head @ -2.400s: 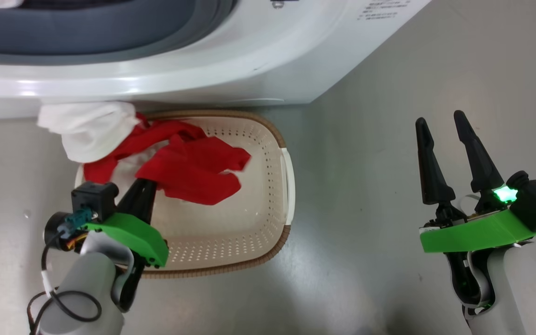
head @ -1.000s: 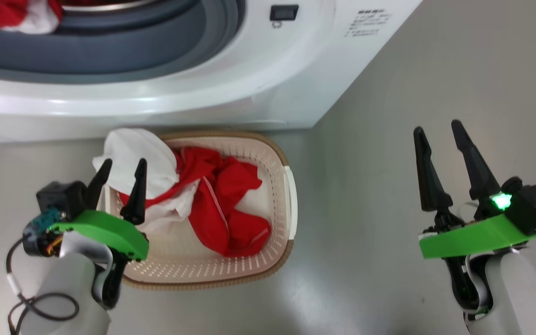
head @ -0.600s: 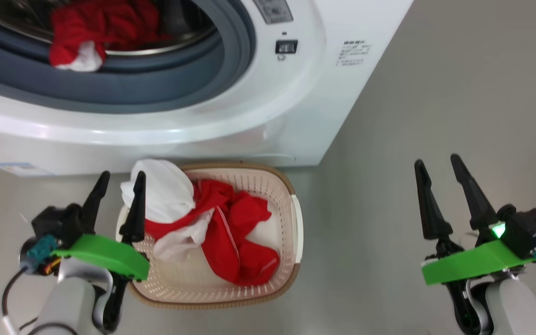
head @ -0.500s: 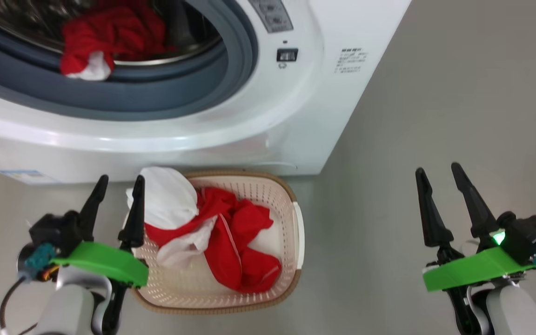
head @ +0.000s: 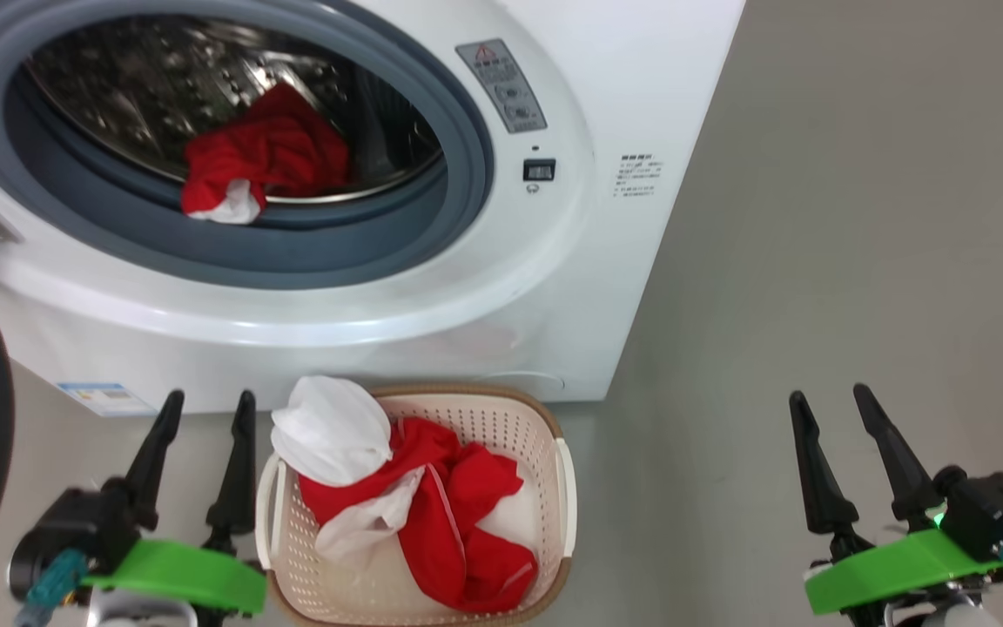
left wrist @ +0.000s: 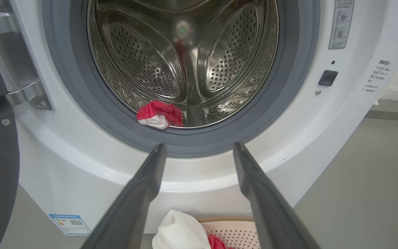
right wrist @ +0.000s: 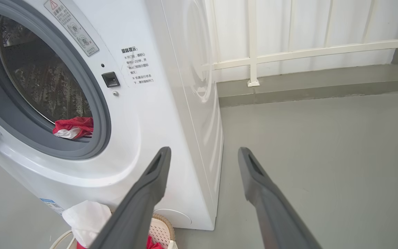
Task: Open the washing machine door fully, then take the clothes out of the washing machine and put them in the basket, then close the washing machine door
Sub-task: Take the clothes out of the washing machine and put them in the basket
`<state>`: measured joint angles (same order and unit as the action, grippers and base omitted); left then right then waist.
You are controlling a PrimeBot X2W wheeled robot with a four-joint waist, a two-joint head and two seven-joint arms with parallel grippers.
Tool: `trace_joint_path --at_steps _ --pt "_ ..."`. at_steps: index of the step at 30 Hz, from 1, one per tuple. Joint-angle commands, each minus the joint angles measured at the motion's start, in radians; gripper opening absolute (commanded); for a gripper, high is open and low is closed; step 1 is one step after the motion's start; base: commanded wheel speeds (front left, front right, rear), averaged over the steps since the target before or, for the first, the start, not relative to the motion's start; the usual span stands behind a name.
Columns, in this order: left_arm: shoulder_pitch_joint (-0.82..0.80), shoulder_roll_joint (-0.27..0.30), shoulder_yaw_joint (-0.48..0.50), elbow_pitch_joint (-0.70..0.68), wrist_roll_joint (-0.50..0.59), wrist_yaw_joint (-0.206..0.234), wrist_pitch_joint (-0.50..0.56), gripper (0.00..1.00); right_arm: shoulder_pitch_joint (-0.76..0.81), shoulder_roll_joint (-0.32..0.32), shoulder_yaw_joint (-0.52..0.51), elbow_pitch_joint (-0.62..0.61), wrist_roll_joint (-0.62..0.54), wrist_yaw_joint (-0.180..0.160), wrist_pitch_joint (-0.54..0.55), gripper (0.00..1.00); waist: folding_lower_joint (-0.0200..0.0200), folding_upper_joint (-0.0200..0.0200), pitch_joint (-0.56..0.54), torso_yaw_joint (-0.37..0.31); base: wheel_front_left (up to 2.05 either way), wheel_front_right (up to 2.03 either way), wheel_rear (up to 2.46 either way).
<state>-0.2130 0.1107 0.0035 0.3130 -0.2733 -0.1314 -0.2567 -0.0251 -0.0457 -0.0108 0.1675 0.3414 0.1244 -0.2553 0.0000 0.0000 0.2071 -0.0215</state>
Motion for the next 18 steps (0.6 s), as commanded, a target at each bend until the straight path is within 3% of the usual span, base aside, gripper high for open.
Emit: trace_joint_path --at_steps 1,18 --pt "0.019 0.015 0.046 -0.041 0.008 0.001 -0.005 1.00 0.010 -0.004 0.015 -0.022 -0.014 0.006 -0.006 1.00 0.0000 0.0000 -0.031 0.006 0.00 0.00 0.00" --pt "0.217 -0.016 0.112 -0.200 0.029 0.001 -0.005 1.00 0.100 -0.004 -0.015 -0.038 -0.013 0.006 -0.006 1.00 0.0000 0.0000 -0.086 0.002 0.00 0.00 0.00"
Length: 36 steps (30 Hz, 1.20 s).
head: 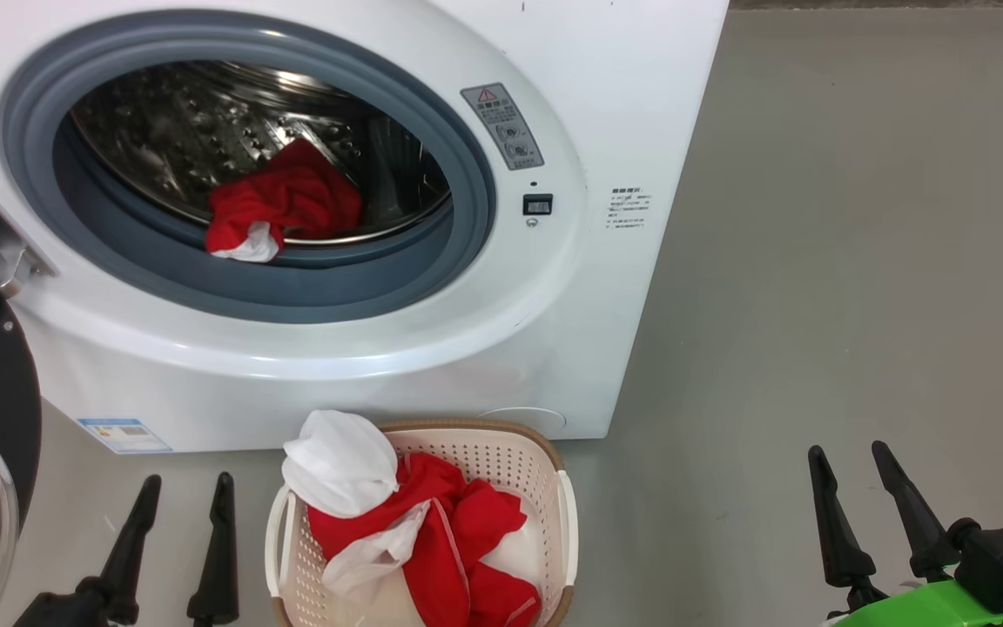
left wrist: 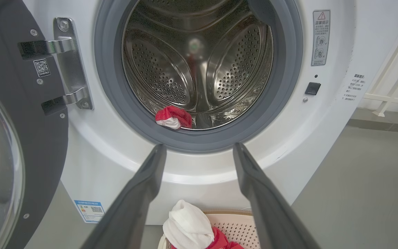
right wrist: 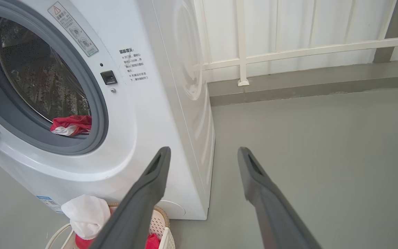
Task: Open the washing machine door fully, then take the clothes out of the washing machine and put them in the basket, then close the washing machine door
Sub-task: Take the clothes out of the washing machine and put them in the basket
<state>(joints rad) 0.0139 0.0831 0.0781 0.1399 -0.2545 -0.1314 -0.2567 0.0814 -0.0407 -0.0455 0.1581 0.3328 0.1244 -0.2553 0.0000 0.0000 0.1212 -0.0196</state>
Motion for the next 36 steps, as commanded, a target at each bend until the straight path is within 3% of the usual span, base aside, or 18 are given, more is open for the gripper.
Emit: trace_joint_path --at_steps 1,13,18,29,36 --pt "-0.006 0.010 0.039 -0.029 0.011 0.001 -0.005 1.00 -0.005 -0.009 0.019 -0.029 -0.004 0.006 -0.006 1.00 0.0000 0.0000 -0.001 0.000 0.00 0.00 0.00" --pt "-0.010 -0.003 0.030 -0.025 0.021 0.001 -0.005 1.00 -0.010 -0.009 0.022 -0.028 -0.002 0.006 -0.006 1.00 0.0000 0.0000 0.007 -0.004 0.00 0.00 0.00" --pt "-0.076 0.017 0.004 0.019 0.028 0.001 -0.005 1.00 -0.032 -0.009 0.024 -0.030 0.002 0.006 -0.006 1.00 0.0000 0.0000 0.043 -0.002 0.00 0.00 0.00" --pt "-0.447 0.109 -0.100 0.293 0.081 0.004 -0.005 1.00 -0.133 -0.009 0.056 -0.035 0.014 0.006 -0.006 1.00 0.0000 0.0000 0.186 -0.017 0.00 0.00 0.00" --pt "-0.742 0.131 -0.136 0.499 0.109 0.007 0.067 1.00 -0.199 -0.009 0.076 -0.045 0.024 0.006 -0.006 1.00 0.0000 0.0000 0.282 -0.033 0.00 0.00 0.00"
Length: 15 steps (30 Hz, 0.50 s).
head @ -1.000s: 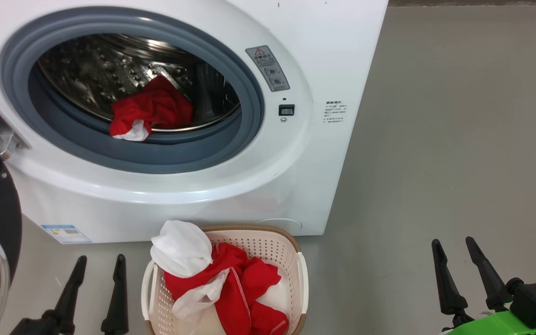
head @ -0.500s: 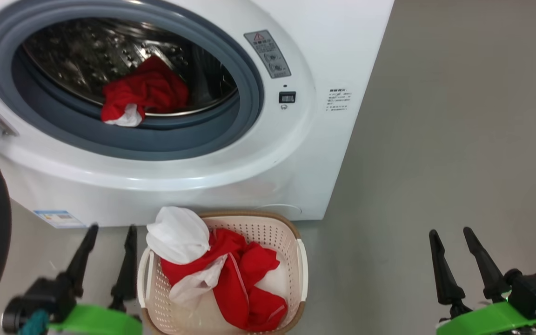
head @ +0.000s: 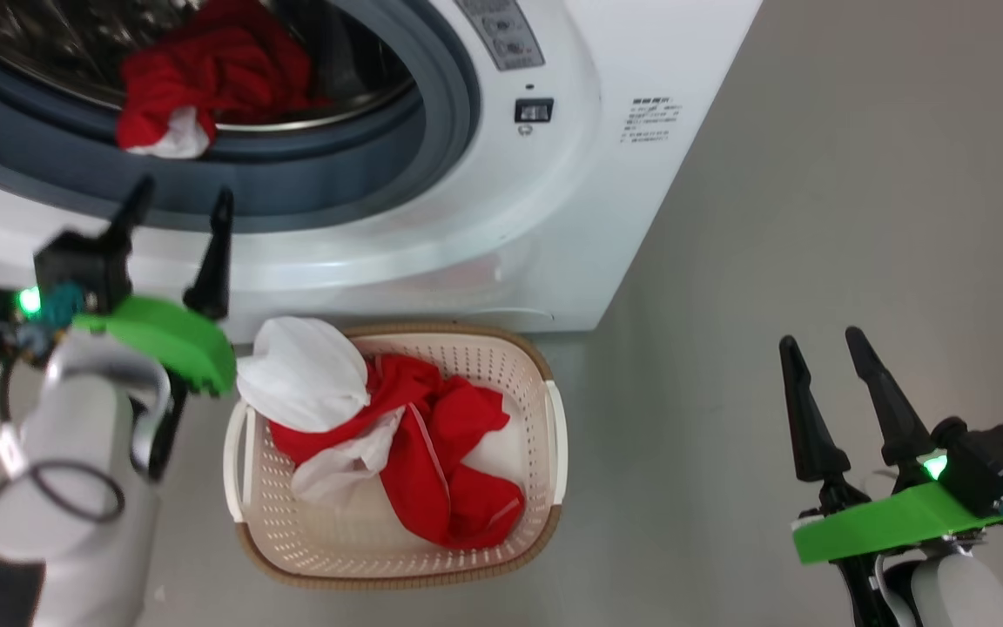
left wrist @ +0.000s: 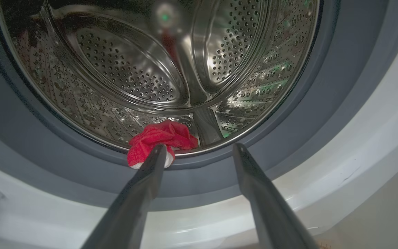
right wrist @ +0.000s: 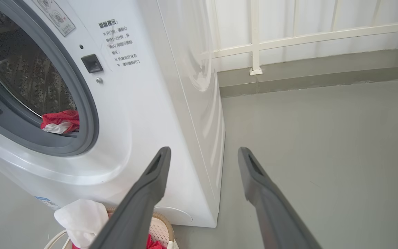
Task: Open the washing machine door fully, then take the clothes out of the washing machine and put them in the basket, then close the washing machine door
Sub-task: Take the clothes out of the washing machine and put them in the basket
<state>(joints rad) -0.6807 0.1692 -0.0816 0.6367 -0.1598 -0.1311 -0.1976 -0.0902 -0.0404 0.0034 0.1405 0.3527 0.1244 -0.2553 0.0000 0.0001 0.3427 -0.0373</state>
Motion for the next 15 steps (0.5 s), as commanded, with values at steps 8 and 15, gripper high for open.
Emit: trace_joint_path --at_steps 8,15 --pt "-0.287 0.075 -0.028 0.217 0.080 0.047 0.079 1.00 -0.078 -0.010 0.047 -0.031 0.016 0.006 -0.006 1.00 0.0000 -0.0001 0.132 -0.040 0.00 0.00 0.00" --pt "-0.410 0.087 -0.058 0.352 0.118 0.090 0.089 1.00 -0.095 -0.010 0.060 -0.027 0.022 0.006 -0.006 1.00 0.0000 -0.0001 0.153 -0.052 0.00 0.00 0.00"
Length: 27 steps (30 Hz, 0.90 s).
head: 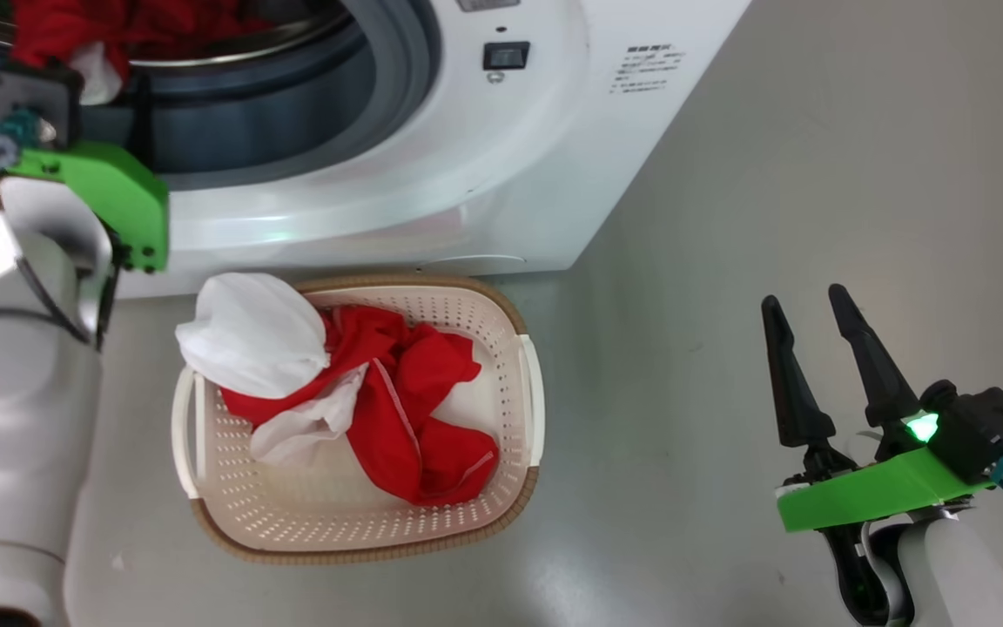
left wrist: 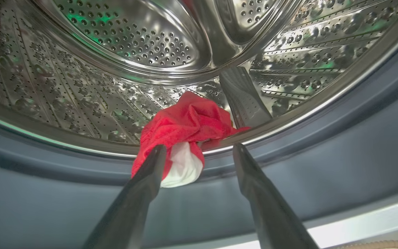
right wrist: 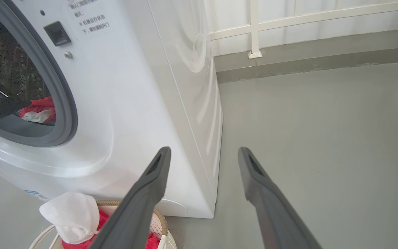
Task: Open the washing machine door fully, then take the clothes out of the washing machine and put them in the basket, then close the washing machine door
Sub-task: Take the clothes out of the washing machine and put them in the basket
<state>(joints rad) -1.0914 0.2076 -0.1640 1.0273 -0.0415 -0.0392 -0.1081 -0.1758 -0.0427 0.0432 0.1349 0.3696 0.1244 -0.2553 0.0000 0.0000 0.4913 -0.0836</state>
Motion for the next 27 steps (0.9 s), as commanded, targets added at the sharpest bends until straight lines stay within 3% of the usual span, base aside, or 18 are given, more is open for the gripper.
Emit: trace_joint_path --at_steps 1,7,22,23,24,25,26,27 --pt "-0.033 0.058 0.015 0.000 0.013 0.016 -0.001 1.00 -0.016 -0.008 0.028 -0.022 0.007 0.006 -0.006 1.00 0.0000 0.0000 0.012 -0.012 0.00 0.00 0.00" --pt "-0.120 0.088 -0.009 0.099 0.041 0.055 -0.015 1.00 -0.030 -0.008 0.048 -0.023 0.017 0.006 -0.006 1.00 0.0000 0.0000 0.029 -0.027 0.00 0.00 0.00" --pt "-0.192 0.140 -0.052 0.236 0.056 0.064 0.000 1.00 -0.053 -0.008 0.083 -0.030 0.038 0.006 -0.006 1.00 0.0000 0.0000 0.068 -0.063 0.00 0.00 0.00" --pt "-0.194 0.143 -0.055 0.239 0.056 0.065 0.003 0.90 -0.054 -0.008 0.083 -0.030 0.039 0.006 -0.006 1.00 0.0000 0.0000 0.070 -0.064 0.00 0.00 0.00" --pt "-0.195 0.147 -0.058 0.242 0.057 0.064 0.005 0.55 -0.055 -0.008 0.083 -0.031 0.039 0.006 -0.006 1.00 0.0000 0.0000 0.071 -0.066 0.00 0.00 0.00" --pt "-0.197 0.150 -0.059 0.244 0.056 0.064 0.004 0.38 -0.056 -0.008 0.083 -0.031 0.040 0.006 -0.006 1.00 0.0000 0.0000 0.072 -0.068 0.00 0.00 0.00" --pt "-0.198 0.153 -0.061 0.245 0.056 0.065 0.001 0.09 -0.057 -0.008 0.083 -0.031 0.041 0.006 -0.006 1.00 0.0000 0.0000 0.072 -0.069 0.00 0.00 0.00" --pt "-0.199 0.155 -0.061 0.247 0.054 0.066 -0.004 0.00 -0.057 -0.008 0.082 -0.031 0.042 0.006 -0.006 1.00 0.0000 0.0000 0.071 -0.070 0.00 0.00 0.00"
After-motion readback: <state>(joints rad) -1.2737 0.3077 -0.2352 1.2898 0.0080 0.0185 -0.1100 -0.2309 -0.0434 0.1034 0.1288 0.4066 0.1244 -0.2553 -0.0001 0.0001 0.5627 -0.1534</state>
